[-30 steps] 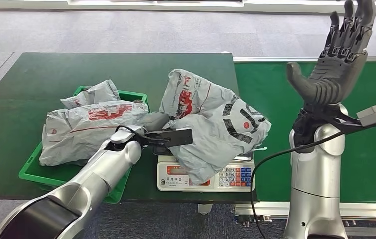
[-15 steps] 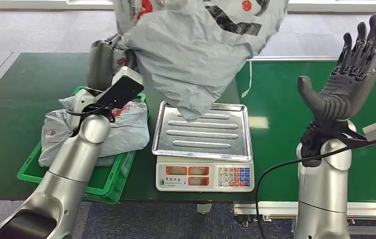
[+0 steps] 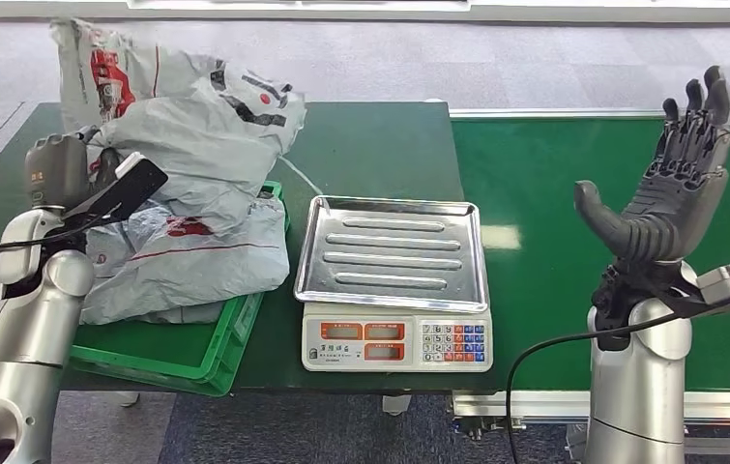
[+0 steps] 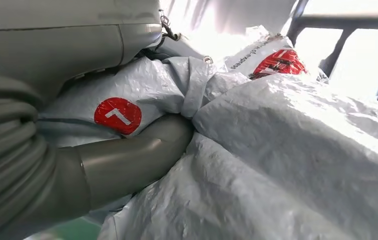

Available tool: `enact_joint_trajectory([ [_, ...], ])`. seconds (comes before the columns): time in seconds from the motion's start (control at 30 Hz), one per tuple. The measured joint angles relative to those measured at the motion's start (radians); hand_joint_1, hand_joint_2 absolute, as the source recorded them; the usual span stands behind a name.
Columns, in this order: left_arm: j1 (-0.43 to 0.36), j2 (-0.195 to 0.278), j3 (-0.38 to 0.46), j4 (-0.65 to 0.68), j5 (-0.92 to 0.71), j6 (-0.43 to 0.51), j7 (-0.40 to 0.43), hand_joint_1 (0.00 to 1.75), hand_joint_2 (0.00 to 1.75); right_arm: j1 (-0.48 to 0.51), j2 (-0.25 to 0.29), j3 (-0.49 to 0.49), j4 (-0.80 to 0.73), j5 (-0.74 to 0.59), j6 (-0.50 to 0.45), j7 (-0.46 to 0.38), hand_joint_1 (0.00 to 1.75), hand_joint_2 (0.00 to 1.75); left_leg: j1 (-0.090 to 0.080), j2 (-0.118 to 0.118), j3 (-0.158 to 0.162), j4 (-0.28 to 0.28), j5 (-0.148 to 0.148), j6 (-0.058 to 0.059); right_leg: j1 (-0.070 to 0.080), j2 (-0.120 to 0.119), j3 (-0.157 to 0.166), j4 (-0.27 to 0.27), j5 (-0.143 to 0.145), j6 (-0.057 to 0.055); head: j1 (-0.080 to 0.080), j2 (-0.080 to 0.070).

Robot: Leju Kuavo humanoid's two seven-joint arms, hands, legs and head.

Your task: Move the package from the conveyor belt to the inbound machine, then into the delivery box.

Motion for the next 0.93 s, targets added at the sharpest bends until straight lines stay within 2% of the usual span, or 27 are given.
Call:
enact_joint_trajectory([
  [0.17, 0.056, 0.029, 0.048, 0.042, -0.037, -0.035, 0.03, 1.75, 1.75, 0.012, 0.0, -0.013, -0.001, 0.017, 0.007, 0.005, 0.0, 1.75, 0.0, 0.0, -0.001, 0.0, -0.001, 0.0, 0.0, 0.0, -0.001, 0.0, 0.0, 0.0, 0.0, 0.0],
  [0.3, 0.108, 0.046, 0.093, 0.046, -0.02, -0.075, 0.021, 1.75, 1.75, 0.035, 0.0, -0.037, -0.012, 0.023, 0.01, 0.008, 0.0, 1.75, 0.0, 0.0, -0.001, 0.0, -0.001, 0.0, 0.0, 0.0, -0.001, 0.0, 0.0, 0.0, 0.0, 0.0],
  [0.33, 0.124, 0.049, 0.106, 0.041, -0.012, -0.086, 0.018, 1.51, 1.75, 0.043, 0.0, -0.046, -0.016, 0.024, 0.011, 0.009, 0.0, 1.75, 0.0, 0.0, -0.001, 0.0, -0.001, 0.0, 0.0, 0.0, -0.001, 0.0, 0.0, 0.0, 0.0, 0.0],
  [0.4, 0.16, 0.054, 0.136, 0.02, 0.015, -0.116, 0.005, 0.8, 1.75, 0.059, 0.0, -0.063, -0.024, 0.025, 0.013, 0.011, 0.0, 1.75, 0.0, 0.0, -0.001, 0.0, -0.001, 0.0, 0.0, 0.0, -0.001, 0.0, -0.001, 0.0, 0.0, 0.0],
  [0.43, 0.18, 0.056, 0.151, 0.004, 0.035, -0.134, -0.005, 0.36, 1.75, 0.068, 0.0, -0.072, -0.028, 0.026, 0.014, 0.012, 0.0, 1.75, 0.0, 0.0, -0.001, 0.0, -0.001, 0.0, 0.0, 0.0, -0.001, 0.0, -0.001, 0.0, 0.0, 0.0],
  [0.47, 0.2, 0.058, 0.167, -0.012, 0.062, -0.153, -0.019, 0.17, 1.75, 0.076, 0.0, -0.081, -0.032, 0.028, 0.013, 0.012, 0.0, 1.75, 0.0, 0.0, -0.001, 0.0, -0.001, 0.0, 0.0, 0.0, -0.002, 0.0, -0.001, -0.001, 0.0, 0.0],
  [0.53, 0.243, 0.061, 0.202, -0.055, 0.128, -0.191, -0.05, 0.0, 1.75, 0.092, 0.0, -0.1, -0.041, 0.029, 0.009, 0.012, 0.0, 1.75, 0.0, 0.001, -0.001, 0.0, -0.002, -0.001, 0.0, 0.0, -0.002, 0.0, -0.001, -0.001, 0.0, 0.0],
  [0.6, 0.285, 0.065, 0.24, -0.102, 0.206, -0.243, -0.09, 0.0, 1.75, 0.107, -0.001, -0.119, -0.05, 0.027, 0.005, 0.012, 0.0, 1.75, 0.0, 0.001, -0.001, 0.0, -0.002, -0.001, 0.001, 0.001, -0.002, 0.0, -0.001, -0.001, 0.0, 0.0],
  [0.8, 0.424, 0.073, 0.338, -0.276, 0.509, -0.481, -0.27, 0.0, 1.75, 0.148, -0.012, -0.171, -0.062, 0.004, 0.001, 0.004, 0.0, 1.75, 0.0, 0.001, -0.001, 0.0, -0.003, -0.002, 0.001, 0.001, -0.002, 0.0, -0.002, -0.001, 0.0, 0.0],
  [0.93, 0.504, 0.072, 0.381, -0.379, 0.632, -0.546, -0.339, 0.0, 1.75, 0.18, -0.013, -0.191, -0.067, -0.003, 0.009, -0.011, 0.0, 1.75, 0.0, 0.001, -0.001, 0.0, -0.004, -0.002, 0.0, 0.001, -0.002, 0.0, -0.003, -0.001, 0.0, 0.0],
])
